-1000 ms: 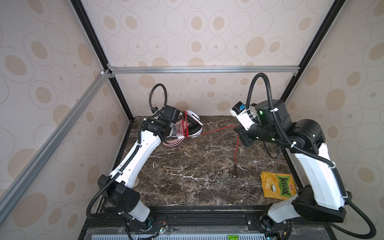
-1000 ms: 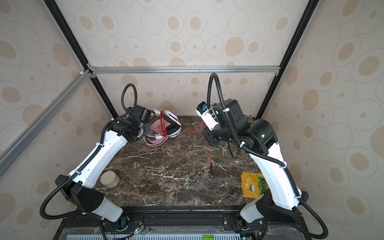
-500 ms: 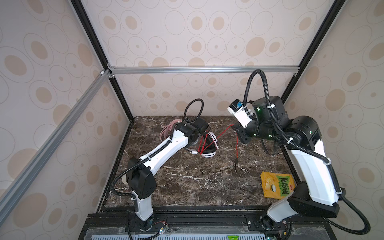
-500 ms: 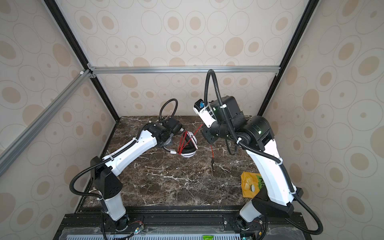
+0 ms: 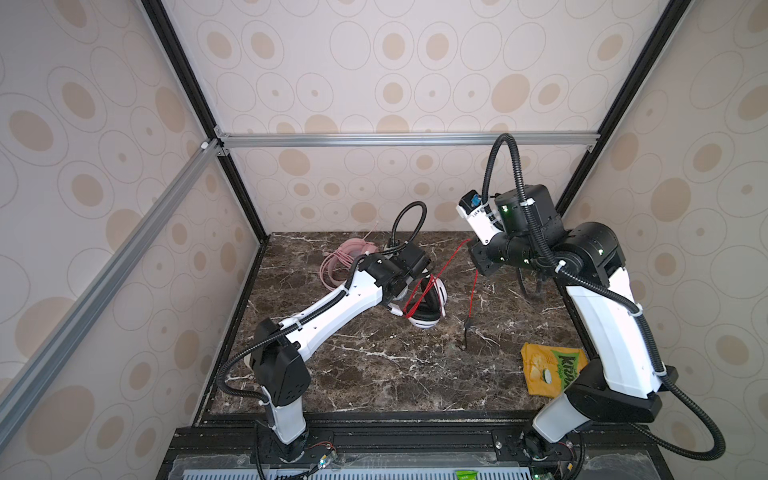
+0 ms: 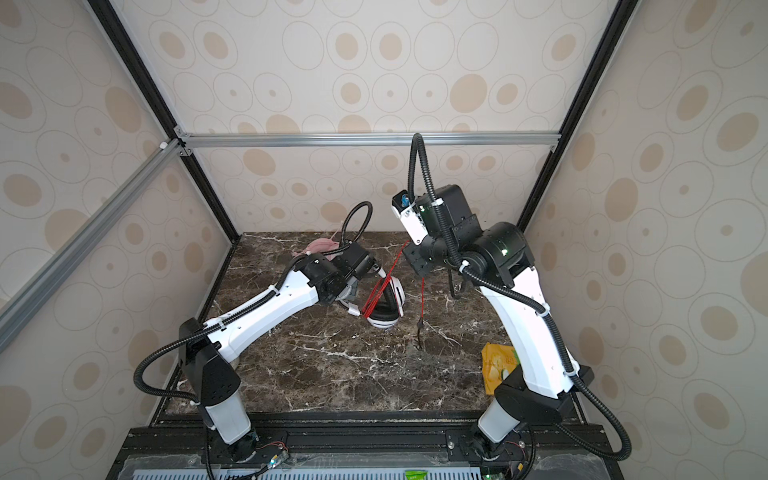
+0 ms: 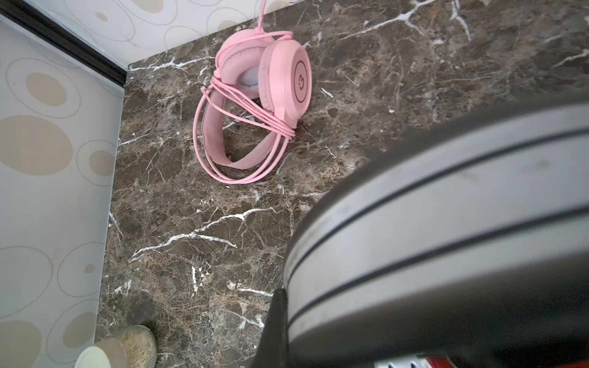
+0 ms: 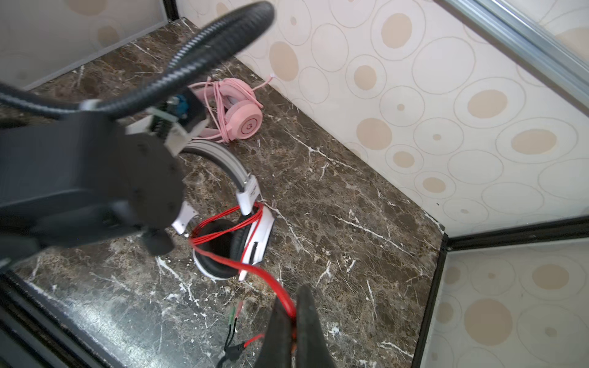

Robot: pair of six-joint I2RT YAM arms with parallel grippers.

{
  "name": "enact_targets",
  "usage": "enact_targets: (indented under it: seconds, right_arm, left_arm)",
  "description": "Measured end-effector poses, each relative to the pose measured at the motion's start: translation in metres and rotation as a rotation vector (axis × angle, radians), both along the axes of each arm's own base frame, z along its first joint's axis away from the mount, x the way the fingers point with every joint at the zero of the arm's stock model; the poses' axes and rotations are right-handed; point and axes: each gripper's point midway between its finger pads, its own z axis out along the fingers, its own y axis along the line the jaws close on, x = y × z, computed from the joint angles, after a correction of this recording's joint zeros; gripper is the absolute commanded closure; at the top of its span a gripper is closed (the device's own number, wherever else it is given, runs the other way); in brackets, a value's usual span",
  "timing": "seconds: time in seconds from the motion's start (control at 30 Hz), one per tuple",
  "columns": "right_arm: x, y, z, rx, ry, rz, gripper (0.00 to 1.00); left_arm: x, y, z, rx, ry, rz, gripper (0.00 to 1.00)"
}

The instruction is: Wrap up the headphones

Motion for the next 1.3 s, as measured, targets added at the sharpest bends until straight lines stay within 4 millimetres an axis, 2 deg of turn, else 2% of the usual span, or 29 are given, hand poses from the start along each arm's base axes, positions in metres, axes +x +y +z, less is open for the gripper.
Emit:
enact_targets:
  seconds: [0.17, 0.33, 0.5, 0.67, 0.87, 1.13, 1.3]
  right_arm:
    - [0.02, -0.018, -0.007, 0.008, 0.023, -0.063, 1.0]
    - [0.035, -0.025, -0.011, 0.033, 0.033, -0.09, 1.0]
    - [0.051, -0.027, -0.038, 0.04, 0.09, -0.112, 1.0]
    - [0.07, -0.03, -0.059, 0.068, 0.143, -0.137, 1.0]
    - [0.092, -0.034, -0.072, 0.117, 0.175, -0.16, 1.0]
    - [0.115, -0.05, -0.096, 0.159, 0.244, -0.214, 1.0]
    - [0.12, -0.053, -0.103, 0.195, 0.275, -0.219, 1.0]
  left_arm:
    - [-0.013, 0.0, 0.012, -0.035, -0.024, -0.081, 1.0]
    - [-0.022, -0.001, 0.029, -0.104, -0.065, -0.15, 1.0]
    - [-0.029, -0.01, 0.041, -0.171, -0.09, -0.23, 1.0]
    - [-0.038, -0.021, 0.041, -0.229, -0.076, -0.309, 1.0]
    - [-0.047, -0.037, 0.038, -0.282, -0.045, -0.399, 1.0]
    - [-0.051, -0.041, 0.046, -0.32, -0.058, -0.438, 1.0]
    - [-0.055, -0.041, 0.051, -0.346, -0.072, -0.452, 1.0]
